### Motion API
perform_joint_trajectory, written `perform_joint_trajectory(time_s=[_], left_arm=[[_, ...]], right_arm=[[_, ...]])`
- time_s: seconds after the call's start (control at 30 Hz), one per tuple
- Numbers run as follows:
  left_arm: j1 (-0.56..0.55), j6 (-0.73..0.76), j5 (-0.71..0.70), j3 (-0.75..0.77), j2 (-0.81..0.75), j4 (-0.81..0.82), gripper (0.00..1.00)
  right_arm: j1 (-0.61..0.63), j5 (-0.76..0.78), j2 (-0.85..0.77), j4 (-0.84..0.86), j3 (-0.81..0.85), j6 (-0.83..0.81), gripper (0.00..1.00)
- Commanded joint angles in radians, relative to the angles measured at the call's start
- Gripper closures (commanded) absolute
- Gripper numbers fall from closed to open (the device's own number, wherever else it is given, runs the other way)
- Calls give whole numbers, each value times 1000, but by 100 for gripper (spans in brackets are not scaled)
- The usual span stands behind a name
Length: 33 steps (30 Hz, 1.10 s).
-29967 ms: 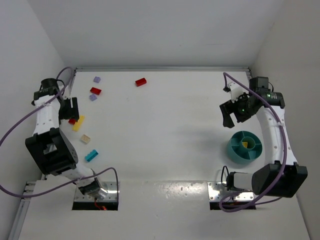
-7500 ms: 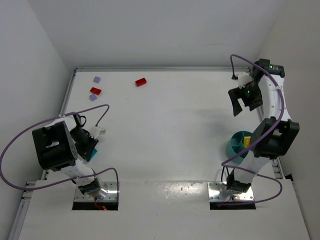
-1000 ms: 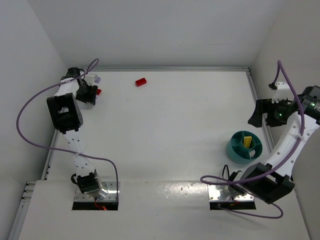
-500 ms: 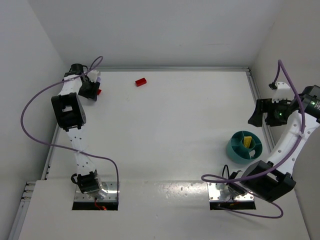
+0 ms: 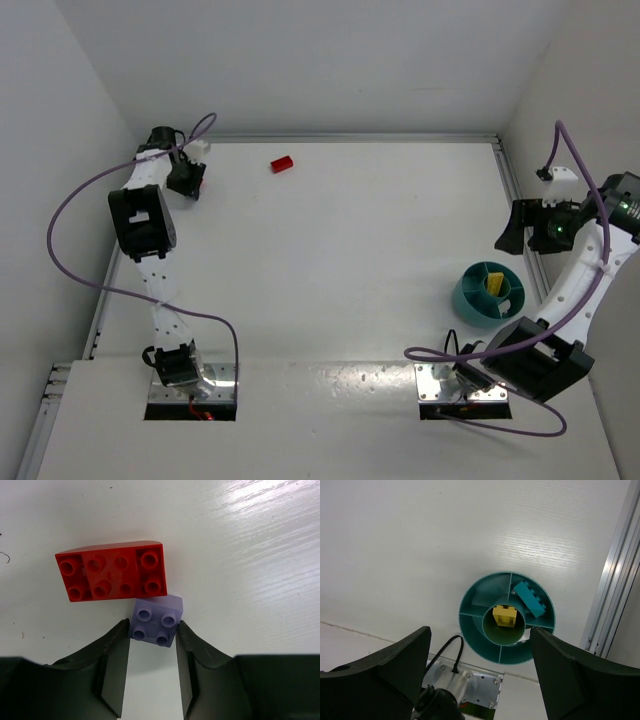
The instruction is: Sort the legos into containers by color
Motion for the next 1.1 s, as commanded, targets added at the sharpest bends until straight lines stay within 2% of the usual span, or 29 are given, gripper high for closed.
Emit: perform_joint_trajectory(time_s=[0.0,0.1,0.2,0.27,0.43,0.63,0.7,0.8,0.9,1.03,1.07], left_arm=[[-8,29,10,-60,41,-33,75],[-8,41,0,-60,41,-33,81],[-8,83,48,-127,-14,-33,88],[-8,98,97,-225,-65,-1,90],[-8,153,232,-545,-334,76,95],[-26,193,367,-751,-570,76,97],[-45,193,431,-830,-675,76,97],[-83,205,511,-916,-813,85,97],[-137,138,577,-972,-931,125,98],[-256,4,602,-1006,-1054,175,98],[-316,-30,577,-1020,-1079,200,98]], right_arm=[[1,-11,-9,4,13,6,20],[1,-11,-35,-7,13,6,20],[1,-55,-57,-36,13,-16,20],[1,-101,-57,-54,38,-25,20],[1,-222,-48,-67,81,6,17],[11,-398,5,-67,101,84,17],[21,-481,14,-67,53,98,17],[41,-601,40,-67,-62,130,24],[81,-716,103,-67,-189,151,27],[144,-742,158,33,-222,234,27],[187,-742,170,51,-222,268,27]])
